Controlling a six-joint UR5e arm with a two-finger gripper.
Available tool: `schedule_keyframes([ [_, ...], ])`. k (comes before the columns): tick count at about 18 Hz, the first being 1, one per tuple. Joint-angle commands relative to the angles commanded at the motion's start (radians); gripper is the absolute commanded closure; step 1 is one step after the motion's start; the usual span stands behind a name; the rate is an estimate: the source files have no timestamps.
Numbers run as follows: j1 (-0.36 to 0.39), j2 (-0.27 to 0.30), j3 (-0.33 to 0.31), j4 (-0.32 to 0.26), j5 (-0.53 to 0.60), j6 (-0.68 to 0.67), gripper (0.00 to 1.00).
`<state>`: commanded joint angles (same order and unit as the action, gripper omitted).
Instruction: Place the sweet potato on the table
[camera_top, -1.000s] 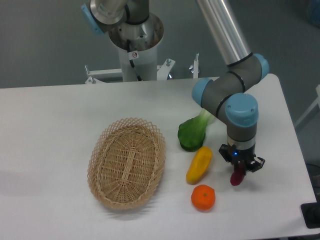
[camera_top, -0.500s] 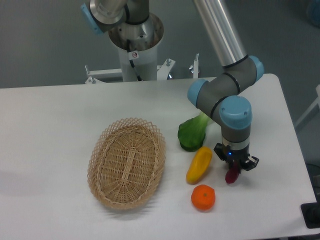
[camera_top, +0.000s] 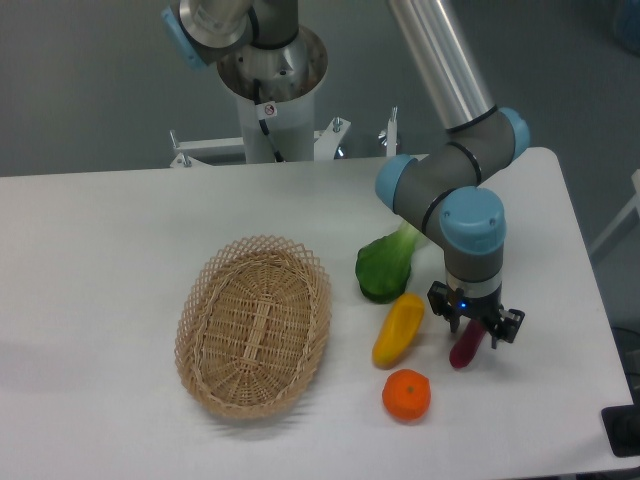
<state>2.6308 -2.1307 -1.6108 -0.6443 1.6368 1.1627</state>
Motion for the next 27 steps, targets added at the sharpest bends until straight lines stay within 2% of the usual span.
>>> schedule_keyframes([
  [6, 0.002, 0.084, 0.063, -0.018, -0.063, 0.012, 0.00],
  [9, 0.008, 0.139, 0.065, -0.049, -0.069, 0.031, 0.00],
  [11, 0.032, 0.193, 0.061, -0.122, -0.069, 0.118, 0.00],
  [14, 0.089, 0.264, 0.109, -0.302, -0.064, 0.279, 0.00],
  [17, 0.152, 0.278, 0.188, -0.467, -0.058, 0.388, 0.00],
  [18, 0.158, 0.278, 0.208, -0.506, -0.060, 0.415, 0.00],
  [22, 0.195, 0.276, 0.212, -0.564, -0.083, 0.540, 0.00],
  [27, 0.202, 0.278, 0.209, -0.563, -0.090, 0.554, 0.00],
])
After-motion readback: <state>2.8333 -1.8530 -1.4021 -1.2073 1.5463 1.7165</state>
